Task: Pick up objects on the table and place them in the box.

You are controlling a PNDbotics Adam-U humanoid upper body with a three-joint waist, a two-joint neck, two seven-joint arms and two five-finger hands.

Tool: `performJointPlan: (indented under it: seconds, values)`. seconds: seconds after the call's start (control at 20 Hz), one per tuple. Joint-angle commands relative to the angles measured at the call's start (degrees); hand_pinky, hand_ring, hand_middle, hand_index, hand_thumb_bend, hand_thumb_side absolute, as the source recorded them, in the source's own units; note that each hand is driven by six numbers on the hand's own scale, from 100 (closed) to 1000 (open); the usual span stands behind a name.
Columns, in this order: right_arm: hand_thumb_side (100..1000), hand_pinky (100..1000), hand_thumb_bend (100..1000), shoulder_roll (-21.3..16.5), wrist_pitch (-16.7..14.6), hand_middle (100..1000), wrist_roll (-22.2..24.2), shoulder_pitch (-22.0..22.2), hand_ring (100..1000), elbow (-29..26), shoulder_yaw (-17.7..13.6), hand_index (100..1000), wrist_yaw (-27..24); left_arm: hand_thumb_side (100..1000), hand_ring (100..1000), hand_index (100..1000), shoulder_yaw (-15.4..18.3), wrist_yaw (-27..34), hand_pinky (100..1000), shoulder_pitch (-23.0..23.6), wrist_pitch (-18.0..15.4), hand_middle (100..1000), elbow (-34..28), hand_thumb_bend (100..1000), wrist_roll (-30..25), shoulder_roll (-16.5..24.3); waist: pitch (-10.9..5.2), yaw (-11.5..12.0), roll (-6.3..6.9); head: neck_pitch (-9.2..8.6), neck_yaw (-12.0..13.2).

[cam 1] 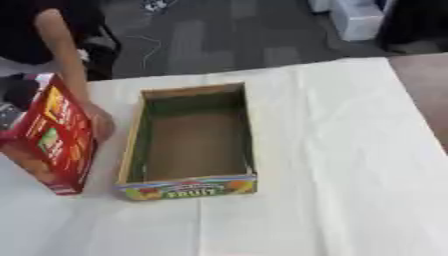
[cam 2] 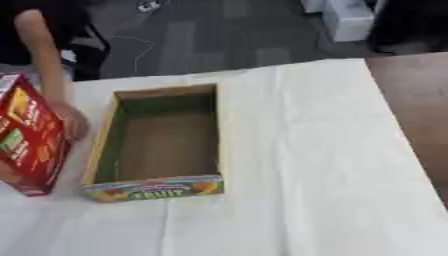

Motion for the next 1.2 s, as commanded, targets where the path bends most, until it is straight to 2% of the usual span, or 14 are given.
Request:
performJointPlan:
  seconds: [0.05, 0.35, 0.5, 0.55, 0.65, 0.75, 0.8, 0.85, 0.9, 0.95, 1.05, 1.15, 1.2]
  values:
    - [1000, 465, 100, -0.8, 0.3, 655, 0.3, 0.8, 591, 0.0, -0.1, 746, -0.1, 401, 396, 621, 0.4, 2.2, 150, -0.3, 3.3, 521, 1.5, 347, -0.1, 2.6, -0.82, 0.3, 0.10, 0.67, 2.8]
    - [1000, 463, 100, -0.4, 0.6, 654, 0.8, 1.1, 590, 0.3, -0.1, 746, 0.0, 548, 419, 660, -1.2, 7.5, 169, -1.7, 17.7, 530, 2.1, 299, -9.9, 4.1, -1.37, 0.3, 0.09, 4.74, 7.1]
    - [1000, 464, 100, 0.0, 0.8, 654, 1.3, 1.2, 589, 0.5, 0.0, 745, 0.2, 657, 402, 673, -2.5, 9.5, 183, -3.1, 23.5, 522, 1.9, 241, -16.0, 4.6, -1.38, 0.4, -0.05, 5.53, 8.6]
    - [1000, 463, 100, 0.2, 0.9, 654, 1.6, 1.3, 588, 0.5, 0.0, 745, 0.3, 719, 389, 681, -3.0, 10.1, 170, -3.5, 25.3, 521, 2.7, 224, -18.8, 5.2, -1.33, 0.5, -0.04, 5.59, 9.3]
    - [1000, 463, 100, 0.3, 1.4, 653, 2.1, 1.7, 585, 0.5, -0.1, 745, 0.3, 767, 286, 689, -3.5, 9.9, 100, -4.9, 28.5, 486, 4.9, 233, -24.2, 6.7, -1.25, 0.8, 0.06, 5.63, 10.4]
    - [1000, 462, 100, 0.2, 2.0, 653, 2.5, 2.1, 583, 0.4, -0.1, 745, 0.1, 774, 214, 611, -3.6, 6.6, 100, -6.5, 31.6, 402, 6.0, 324, -28.9, 8.3, -1.19, 1.3, 0.33, 5.65, 11.3]
    - [1000, 462, 100, 0.2, 2.4, 653, 2.7, 2.4, 583, 0.4, -0.1, 745, 0.1, 795, 202, 585, -3.6, 3.6, 100, -7.3, 33.1, 378, 5.8, 362, -30.6, 9.0, -1.16, 1.5, 0.46, 5.65, 11.6]
    - [1000, 462, 100, 0.1, 2.7, 653, 2.9, 2.6, 582, 0.4, -0.1, 745, 0.0, 791, 195, 542, -3.6, 0.2, 100, -8.1, 34.4, 339, 5.3, 453, -31.9, 9.7, -1.13, 1.6, 0.57, 5.65, 11.8]
    - [1000, 462, 100, 0.2, 3.0, 653, 3.0, 2.7, 582, 0.4, -0.1, 745, -0.1, 794, 200, 539, -3.7, -3.1, 100, -8.6, 35.5, 334, 4.8, 481, -33.0, 9.9, -1.11, 1.7, 0.63, 5.65, 11.9]
    - [1000, 461, 100, 0.1, 3.2, 652, 3.1, 2.9, 582, 0.4, -0.1, 745, -0.3, 813, 244, 541, -3.9, -6.6, 100, -9.1, 36.6, 340, 4.4, 564, -34.3, 10.6, -1.10, 1.8, 0.75, 5.65, 12.0]
    - [1000, 461, 100, 0.1, 3.5, 652, 3.3, 3.1, 582, 0.4, -0.1, 745, -0.5, 841, 308, 564, -4.4, -13.2, 100, -10.2, 38.1, 372, 3.9, 627, -37.3, 11.3, -1.08, 1.8, 0.95, 5.65, 12.2]
    - [1000, 462, 100, 0.1, 3.6, 652, 3.4, 3.1, 582, 0.4, -0.1, 745, -0.5, 894, 353, 603, -5.0, -17.4, 100, -11.1, 38.6, 397, 3.7, 631, -39.9, 11.2, -1.09, 1.7, 1.07, 5.65, 12.3]
    - [1000, 462, 100, 0.1, 3.6, 653, 3.4, 3.2, 582, 0.4, -0.1, 745, -0.6, 883, 353, 599, -5.2, -18.9, 100, -11.6, 38.5, 398, 3.6, 638, -41.3, 11.0, -1.10, 1.7, 1.10, 5.65, 12.3]
